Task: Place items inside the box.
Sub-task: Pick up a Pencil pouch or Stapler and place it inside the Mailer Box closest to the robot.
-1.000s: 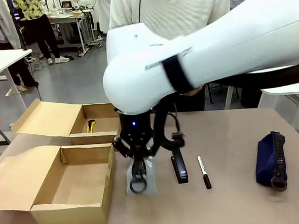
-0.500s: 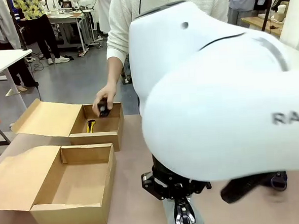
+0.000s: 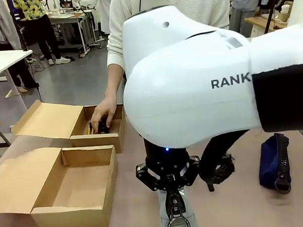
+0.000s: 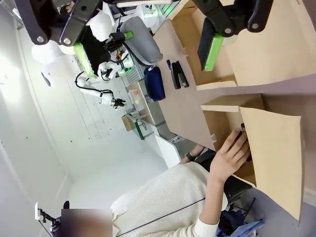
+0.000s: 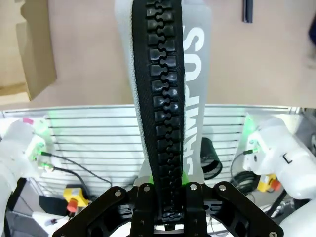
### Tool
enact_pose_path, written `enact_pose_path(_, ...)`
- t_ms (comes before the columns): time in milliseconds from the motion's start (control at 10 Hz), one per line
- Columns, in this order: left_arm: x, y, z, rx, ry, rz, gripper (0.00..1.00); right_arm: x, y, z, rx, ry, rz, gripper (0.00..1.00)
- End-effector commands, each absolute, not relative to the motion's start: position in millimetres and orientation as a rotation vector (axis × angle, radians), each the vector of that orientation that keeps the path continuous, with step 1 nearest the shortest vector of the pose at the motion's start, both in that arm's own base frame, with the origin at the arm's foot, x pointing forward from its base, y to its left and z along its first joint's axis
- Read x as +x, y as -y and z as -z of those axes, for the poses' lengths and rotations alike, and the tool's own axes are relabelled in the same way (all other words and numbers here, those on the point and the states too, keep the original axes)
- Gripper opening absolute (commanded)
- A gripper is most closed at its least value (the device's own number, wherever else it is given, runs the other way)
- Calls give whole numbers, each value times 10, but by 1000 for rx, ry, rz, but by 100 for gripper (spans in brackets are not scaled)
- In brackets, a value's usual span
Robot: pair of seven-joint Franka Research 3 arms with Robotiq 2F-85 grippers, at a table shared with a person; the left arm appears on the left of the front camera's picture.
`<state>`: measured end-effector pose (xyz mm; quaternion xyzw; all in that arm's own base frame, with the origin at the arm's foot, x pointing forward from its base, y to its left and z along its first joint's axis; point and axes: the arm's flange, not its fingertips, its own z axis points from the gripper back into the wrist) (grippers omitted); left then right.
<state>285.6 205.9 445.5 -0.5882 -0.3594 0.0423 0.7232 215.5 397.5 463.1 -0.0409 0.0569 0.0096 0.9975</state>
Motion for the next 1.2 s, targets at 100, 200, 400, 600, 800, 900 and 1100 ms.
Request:
enact_pose_path(100, 2849, -2041, -4467, -1310, 823, -80, 100, 2318, -4335, -4618, 93, -72, -134, 10)
enact_pose_path(200, 2849, -2041, -4467, -1310, 823, -80, 100, 2413, -4582, -4627, 156, -58, -138, 10)
enact_pose_path(400, 2849, -2041, -4467, -1310, 823, -80, 100, 2583, -5148, -4721, 313, -4, -165, 10)
enact_pose_path(600, 2849, -2041, -4467, -1310, 823, -80, 100, 2596, -5579, -4775, 424, -1, -163, 10)
enact_pose_path(800, 2849, -2041, -4467, -1310, 823, -80, 100, 2678, -6004, -4588, 411, -6, -129, 10)
enact_pose_path(900, 2849, -2041, -4467, -1310, 823, -80, 100, 2702, -6127, -4512, 434, 11, -79, 10)
enact_pose_path(1100, 2849, -2041, -4467, -1310, 823, -80, 100, 2600, -5739, -4656, 435, -26, -164, 10)
